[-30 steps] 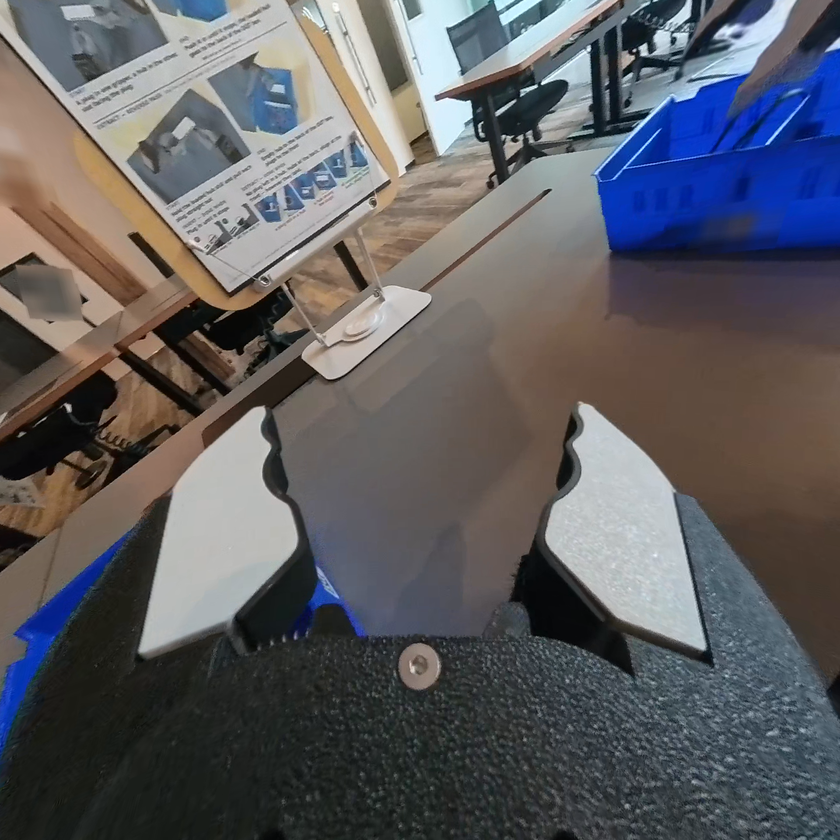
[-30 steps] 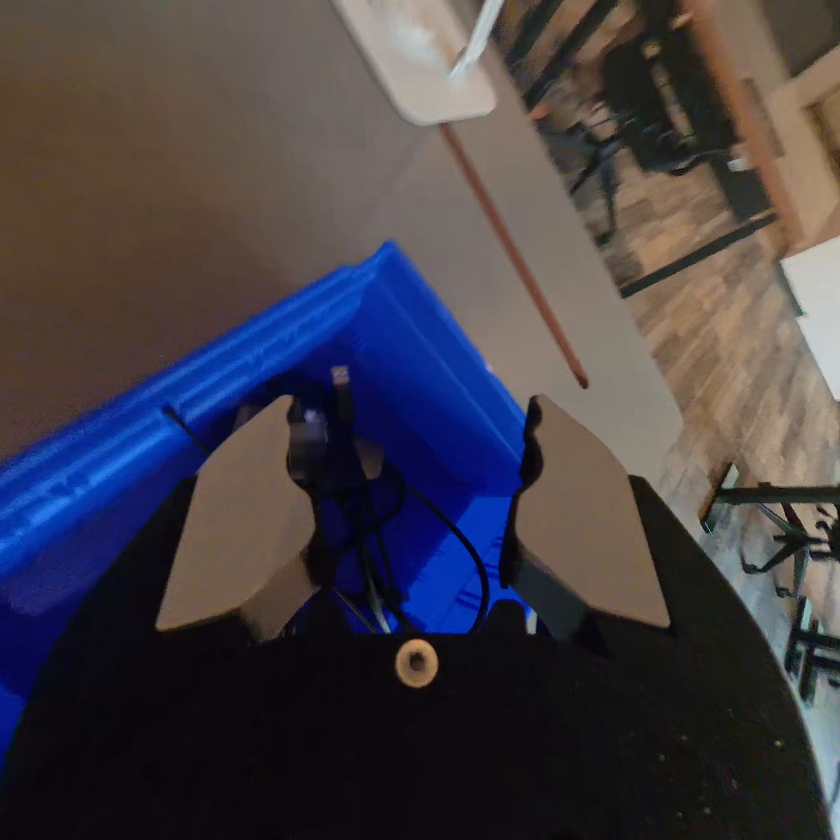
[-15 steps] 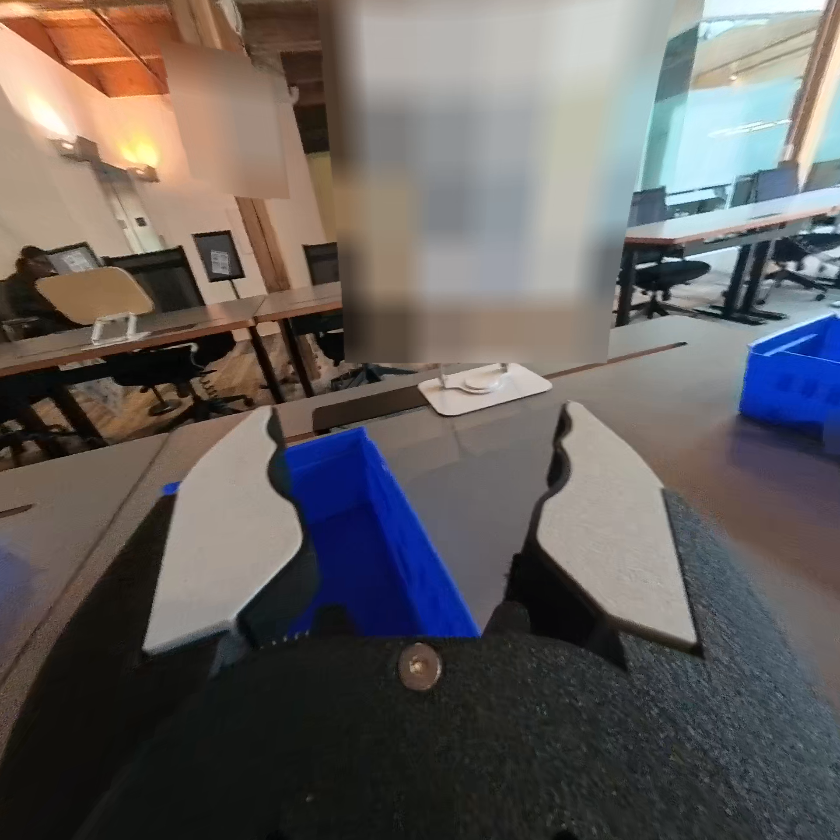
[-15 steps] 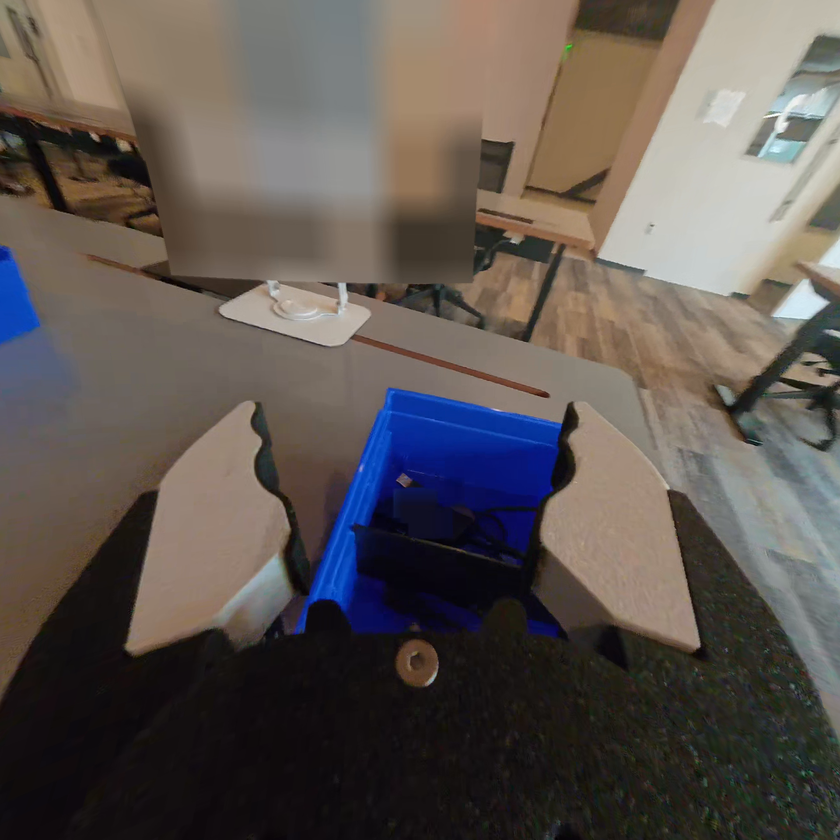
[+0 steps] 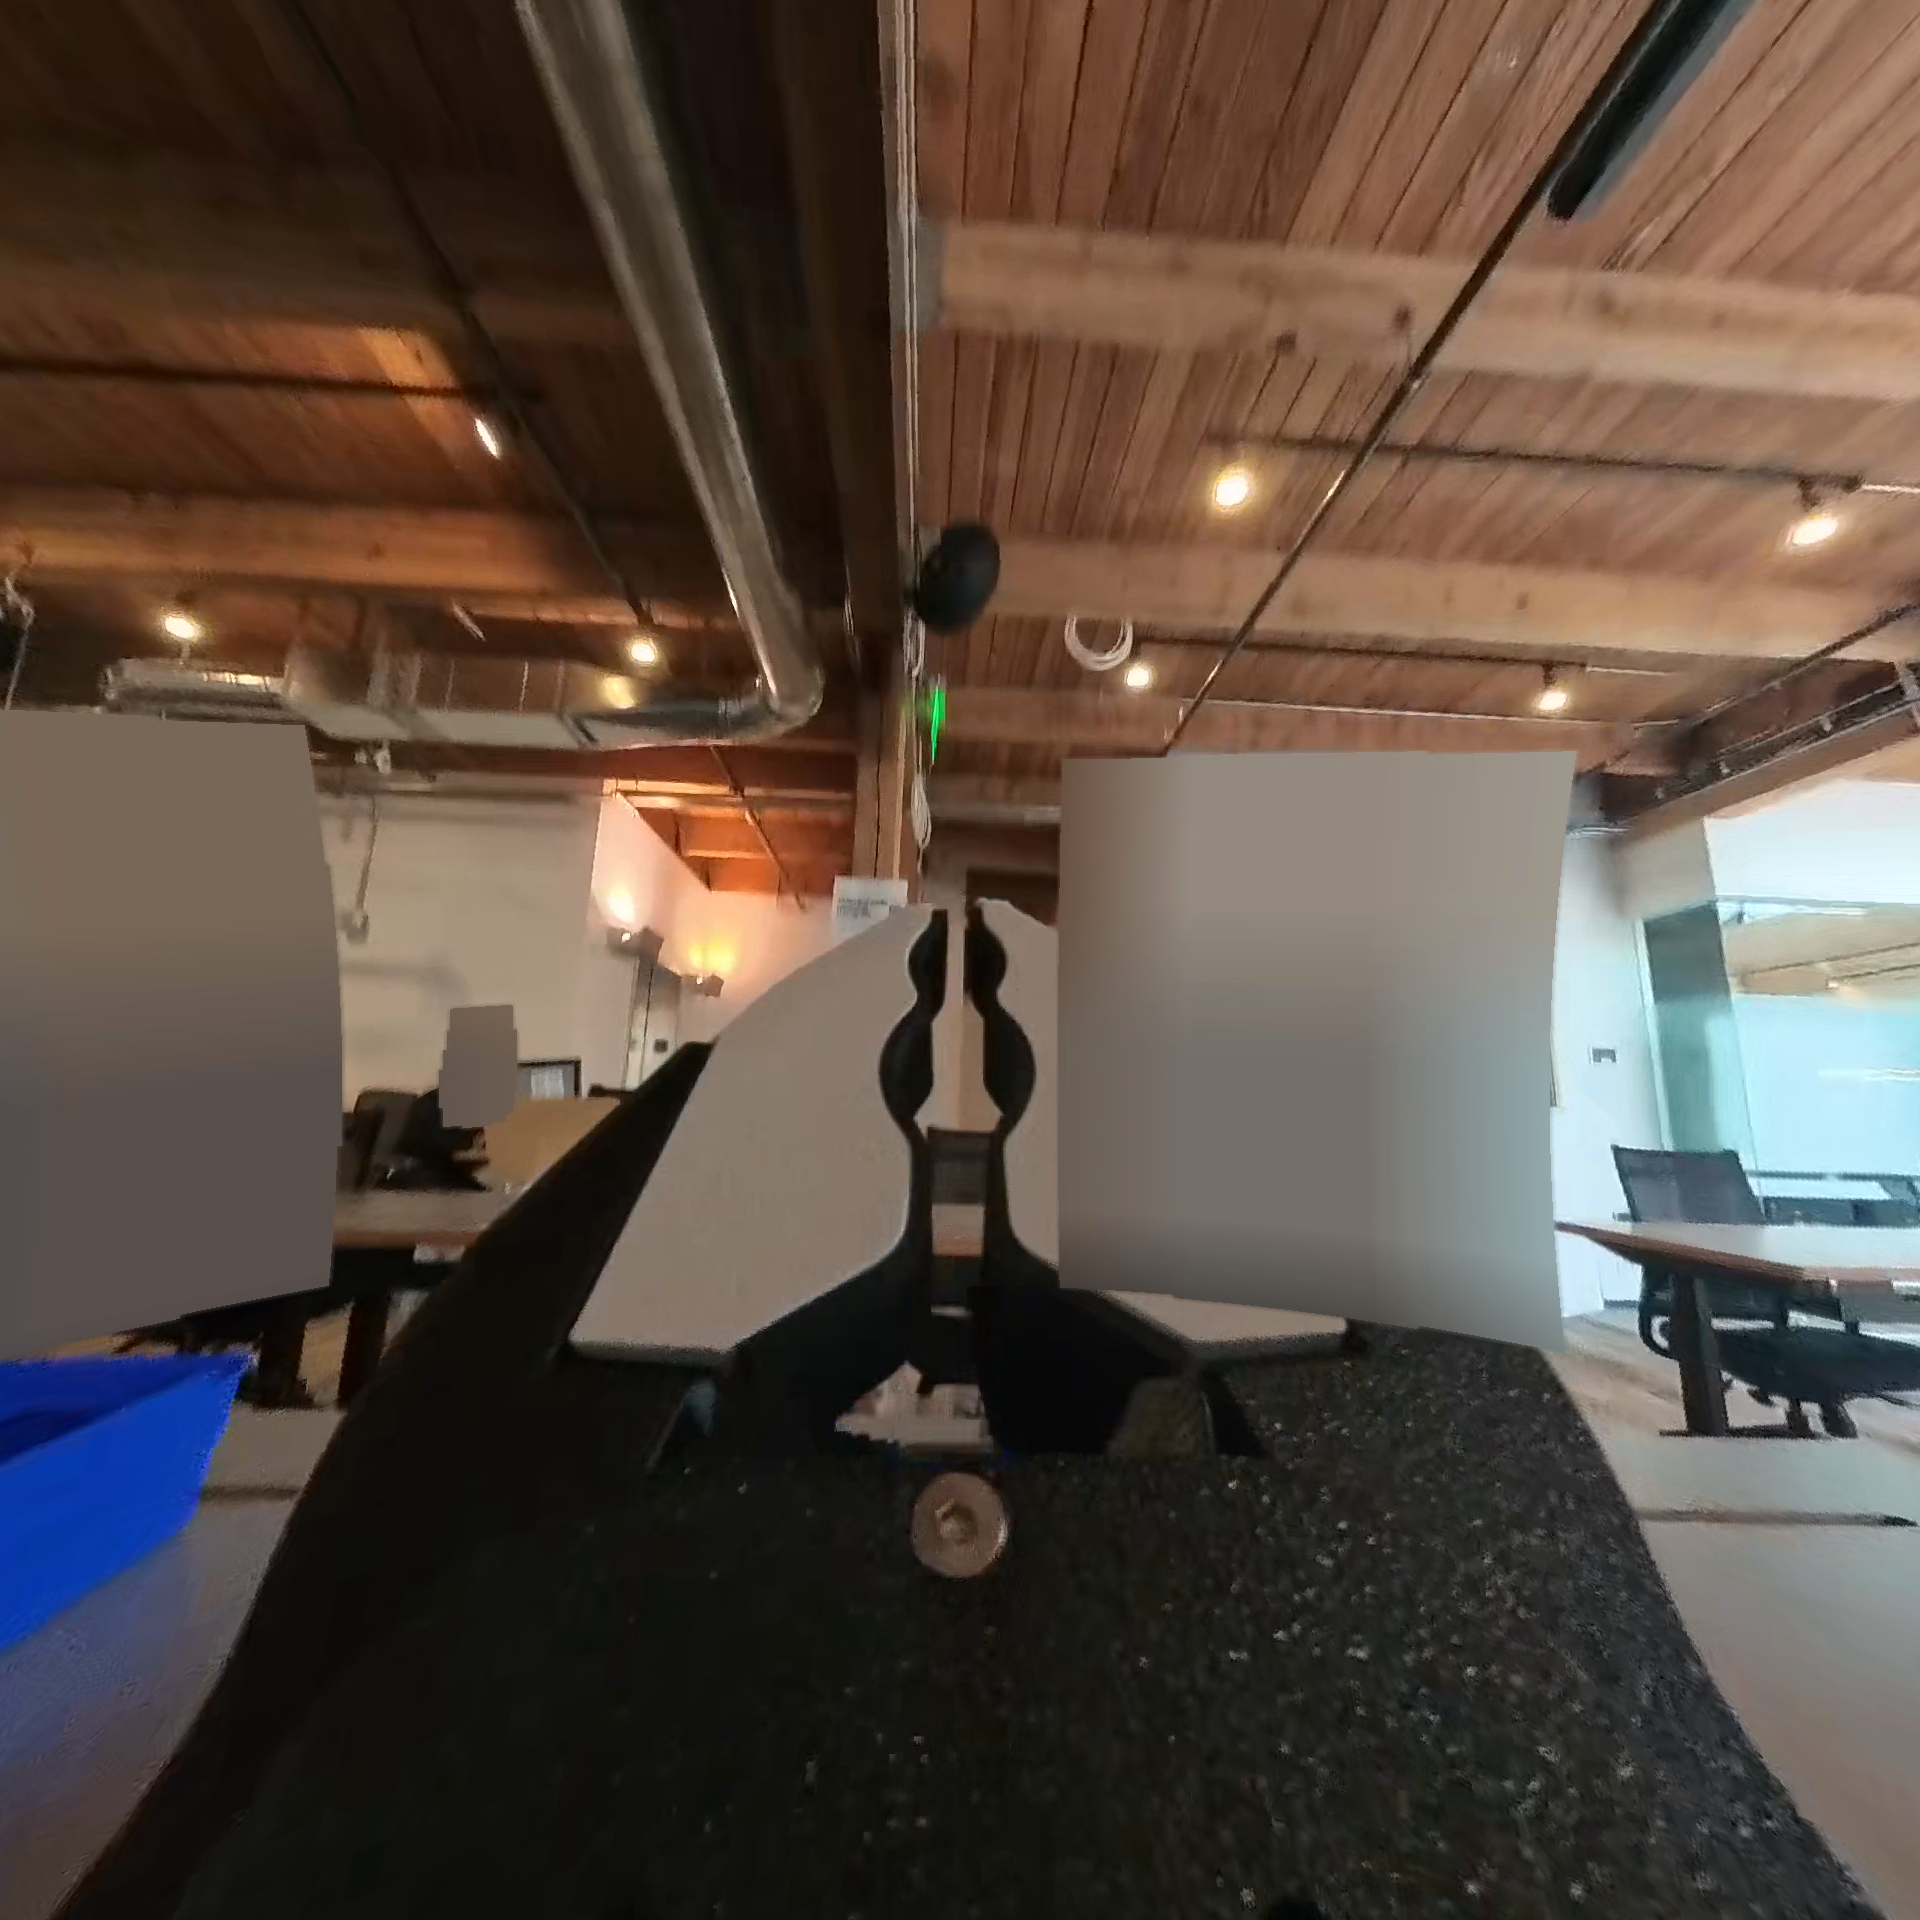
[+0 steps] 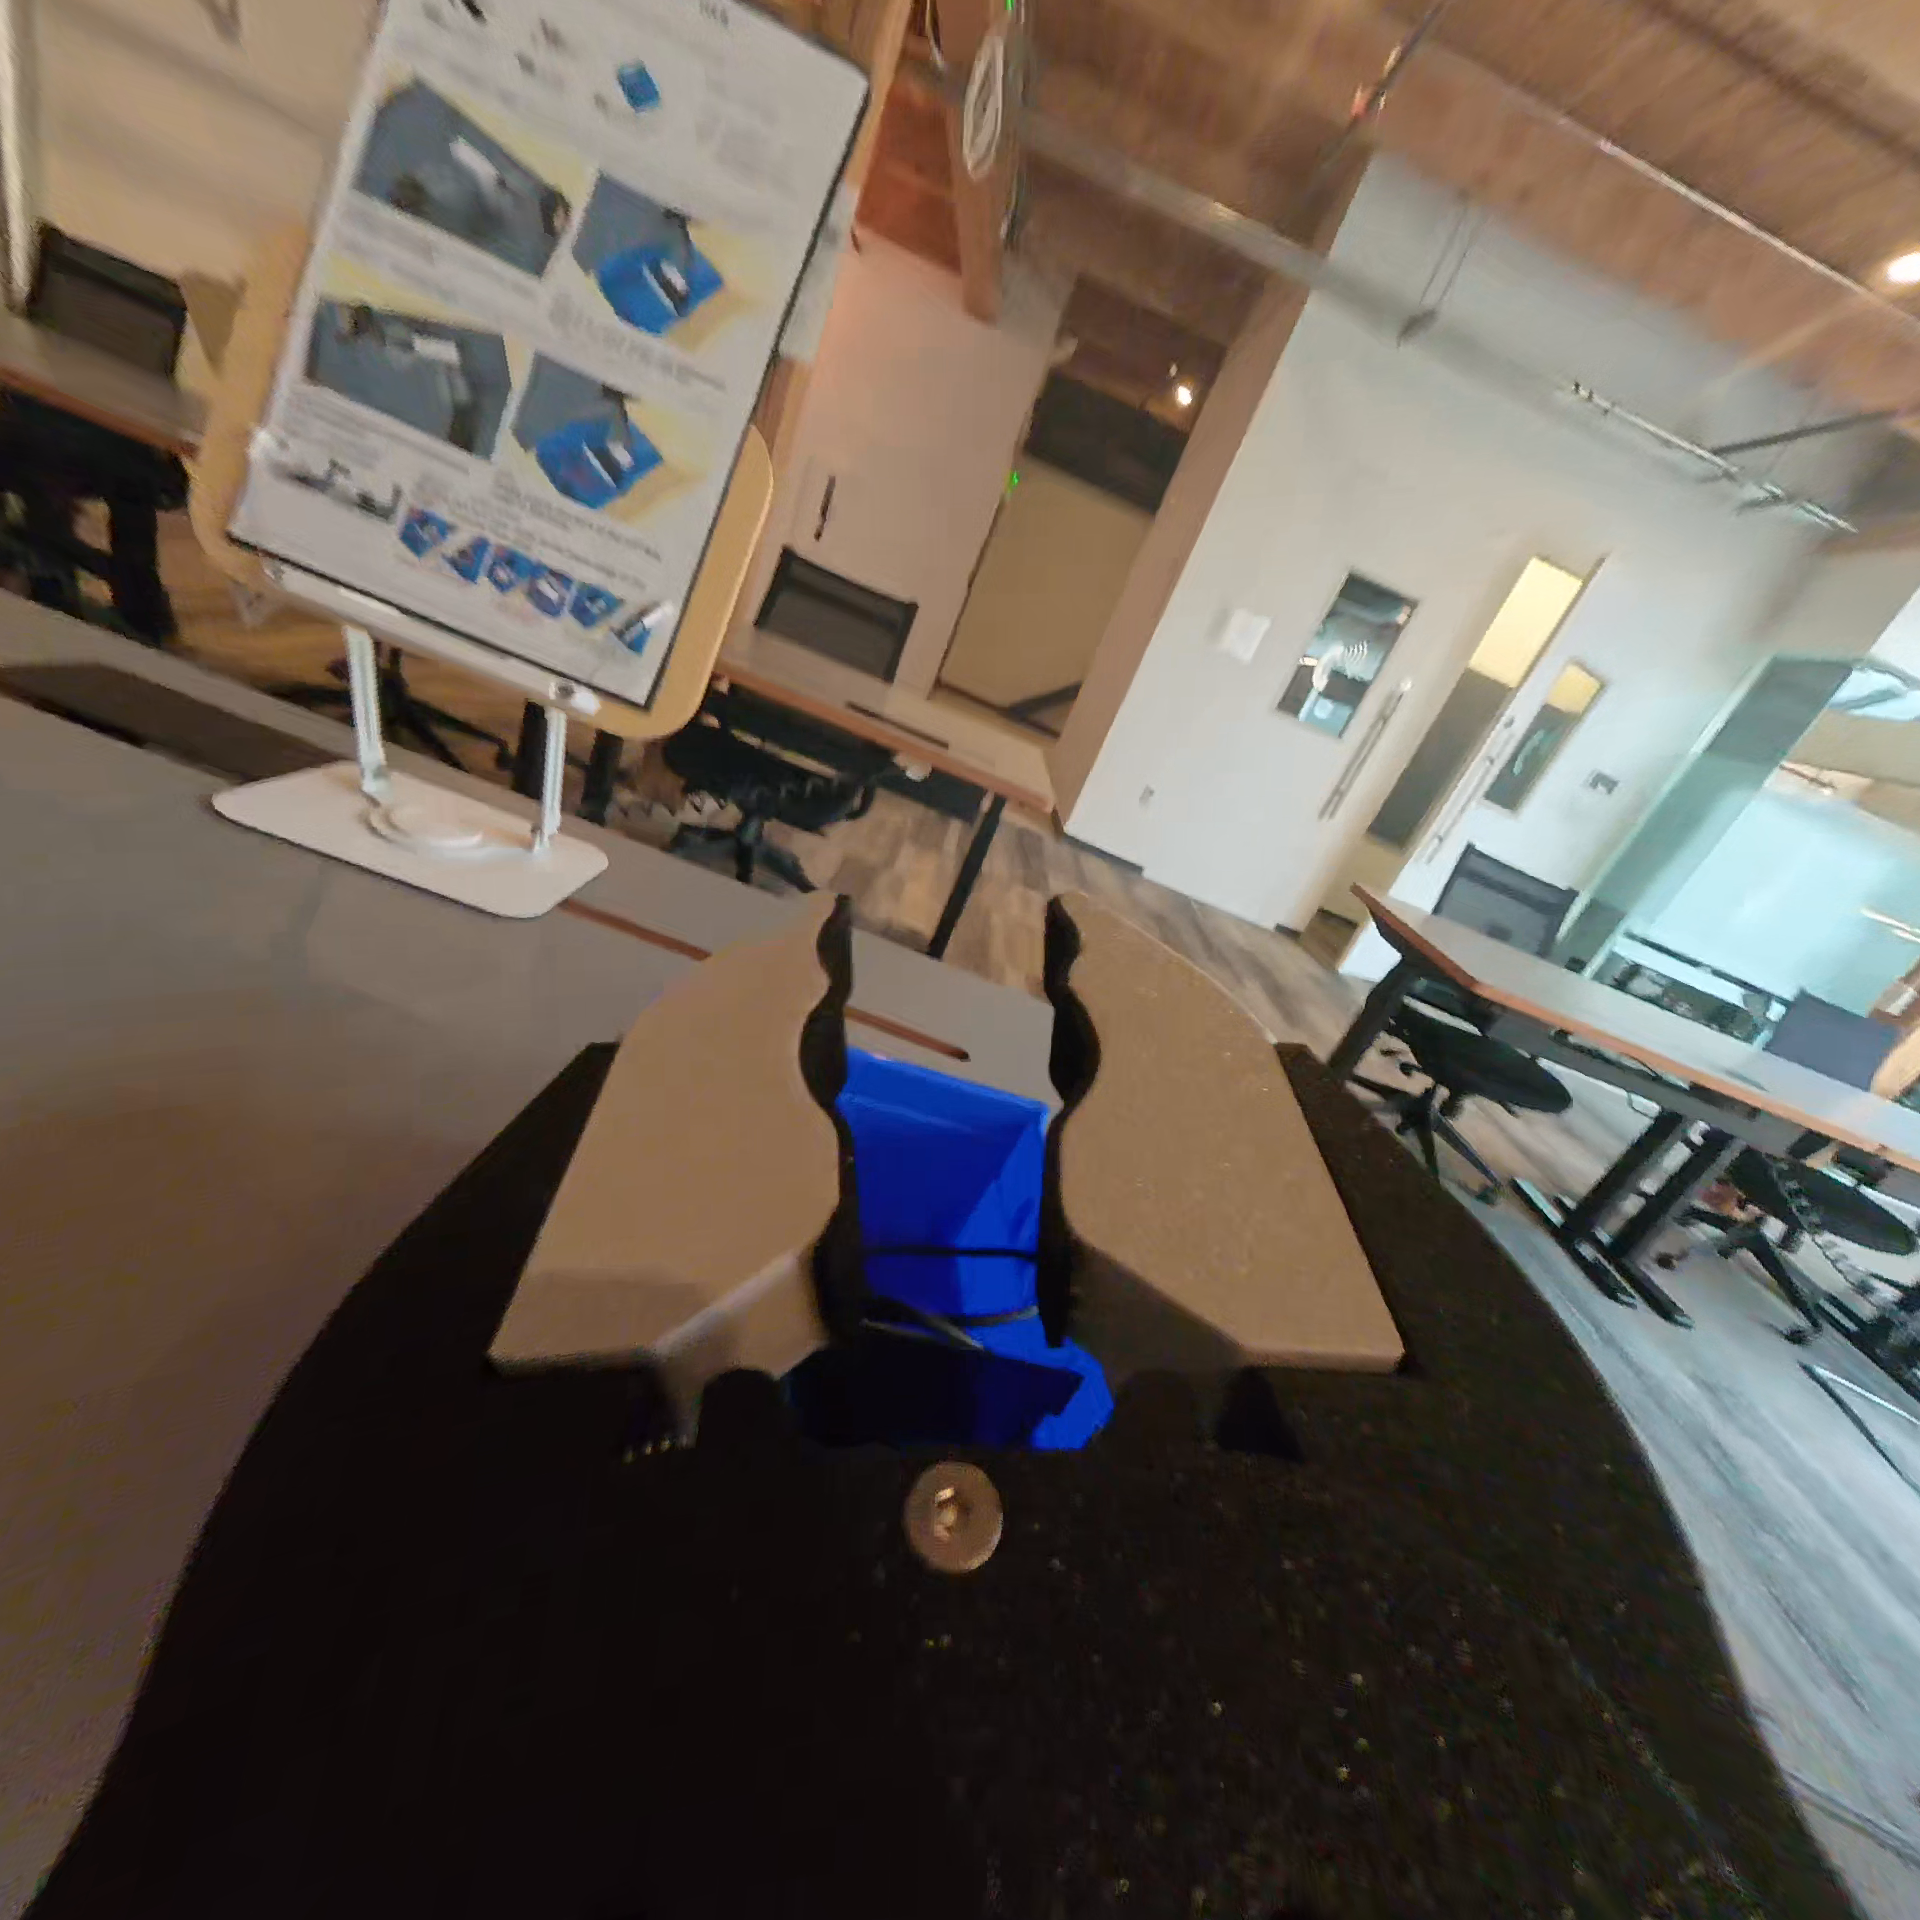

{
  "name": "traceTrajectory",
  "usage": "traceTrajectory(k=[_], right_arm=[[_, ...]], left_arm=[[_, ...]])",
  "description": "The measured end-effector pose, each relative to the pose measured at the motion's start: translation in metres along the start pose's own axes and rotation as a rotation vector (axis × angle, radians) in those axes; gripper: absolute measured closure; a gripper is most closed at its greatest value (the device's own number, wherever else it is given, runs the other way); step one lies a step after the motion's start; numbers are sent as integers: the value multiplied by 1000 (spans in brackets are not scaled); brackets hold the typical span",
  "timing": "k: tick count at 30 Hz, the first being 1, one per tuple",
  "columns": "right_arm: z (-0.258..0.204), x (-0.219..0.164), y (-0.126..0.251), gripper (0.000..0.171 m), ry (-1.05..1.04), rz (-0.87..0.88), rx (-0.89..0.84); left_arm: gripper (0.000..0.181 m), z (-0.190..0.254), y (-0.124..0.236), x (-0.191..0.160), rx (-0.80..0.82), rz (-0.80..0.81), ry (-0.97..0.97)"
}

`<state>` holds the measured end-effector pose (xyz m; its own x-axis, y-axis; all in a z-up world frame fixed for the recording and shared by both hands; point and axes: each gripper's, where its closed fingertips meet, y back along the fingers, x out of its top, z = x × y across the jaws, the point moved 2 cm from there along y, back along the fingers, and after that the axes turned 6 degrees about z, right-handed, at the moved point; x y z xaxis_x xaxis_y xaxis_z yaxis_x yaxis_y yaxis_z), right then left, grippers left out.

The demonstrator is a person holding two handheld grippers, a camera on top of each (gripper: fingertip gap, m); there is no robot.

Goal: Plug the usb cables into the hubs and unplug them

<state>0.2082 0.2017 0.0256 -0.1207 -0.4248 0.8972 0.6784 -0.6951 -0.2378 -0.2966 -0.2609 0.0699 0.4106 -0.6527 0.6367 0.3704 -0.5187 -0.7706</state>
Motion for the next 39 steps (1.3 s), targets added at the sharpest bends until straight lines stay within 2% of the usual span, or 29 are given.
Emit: traceTrajectory(k=[3, 5, 9, 11, 13, 19, 20, 21, 22, 24, 26, 27, 28, 29, 31, 35, 39], right_arm=[[-5, 6, 1, 122, -34, 41, 46], [-6, 5, -1, 99, -44, 33, 52], [-5, 3, -7, 26, -62, 9, 45], [-1, 4, -7, 25, -85, 15, 15], [3, 10, -6, 24, -125, 59, -2], [10, 20, 7, 25, -233, 114, 18], [9, 20, 9, 27, -232, 107, 35], [7, 19, 11, 38, -231, 93, 57], [2, 18, 12, 52, -226, 74, 89], [-8, 17, 15, 87, -202, 40, 149], [-11, 17, 15, 108, -166, 28, 138], [-12, 17, 15, 124, -141, 13, 121], [-11, 16, 15, 141, -105, -3, 99], [-10, 15, 15, 169, -65, -21, 73], [-10, 15, 14, 171, -14, -42, 36], [-7, 25, 9, 171, -36, 49, -24], [-19, 15, 4, 160, -77, -3, 71]], left_arm=[[168, 1, 0, 2, -34, -12, -43], [152, 1, -2, -3, -41, -51, -86], [84, 15, -9, -13, -113, -104, -68], [52, 25, -13, -20, -156, -161, 8], [37, 32, -15, -29, -183, -225, 22], [35, 46, -20, -46, -236, -426, -74], [35, 48, -22, -45, -247, -442, -69], [35, 51, -24, -44, -266, -458, -60], [40, 53, -26, -43, -273, -478, -51], [75, 52, -29, -39, -264, -505, -61], [109, 42, -34, -26, -178, -435, -100], [133, 36, -34, -19, -137, -391, -124], [154, 32, -32, -12, -112, -330, -157], [166, 28, -29, -5, -91, -259, -188], [181, 18, -24, 3, -41, -186, -239], [181, 0, -18, -2, 4, -260, -239], [181, 7, -20, -7, -23, -247, -180]])
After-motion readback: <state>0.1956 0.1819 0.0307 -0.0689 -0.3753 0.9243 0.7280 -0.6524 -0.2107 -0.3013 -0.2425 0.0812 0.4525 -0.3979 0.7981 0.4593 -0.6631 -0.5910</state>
